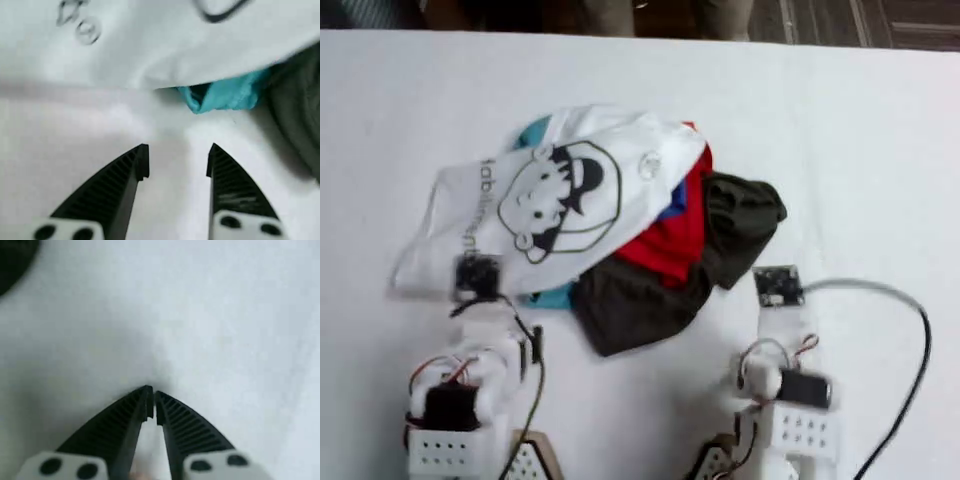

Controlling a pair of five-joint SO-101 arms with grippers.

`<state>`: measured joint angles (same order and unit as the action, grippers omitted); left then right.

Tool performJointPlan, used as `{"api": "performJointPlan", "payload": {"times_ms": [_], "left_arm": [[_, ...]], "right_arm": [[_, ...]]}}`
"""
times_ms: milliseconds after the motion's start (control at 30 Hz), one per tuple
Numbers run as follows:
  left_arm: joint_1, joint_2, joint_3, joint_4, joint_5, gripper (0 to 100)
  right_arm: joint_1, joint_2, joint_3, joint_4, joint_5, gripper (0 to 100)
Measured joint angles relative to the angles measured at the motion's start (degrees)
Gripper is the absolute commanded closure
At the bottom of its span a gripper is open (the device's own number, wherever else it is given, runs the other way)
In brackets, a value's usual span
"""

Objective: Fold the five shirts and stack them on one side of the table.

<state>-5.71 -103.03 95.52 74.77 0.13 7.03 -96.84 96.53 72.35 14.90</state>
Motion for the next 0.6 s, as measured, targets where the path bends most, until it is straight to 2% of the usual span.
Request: {"api": "performJointPlan", "payload": {"times_ms": [167, 600], "left_arm": [[-0.09, 0.0, 0.09, -0.18, -2.02, 77], [-0.18, 0.0, 0.09, -0.18, -2.02, 77]], "right_arm": [[0.0, -4.75, 0.0, 0.0, 0.18, 97.8], [0.0, -5.19, 0.0, 0.0, 0.18, 97.8]]}}
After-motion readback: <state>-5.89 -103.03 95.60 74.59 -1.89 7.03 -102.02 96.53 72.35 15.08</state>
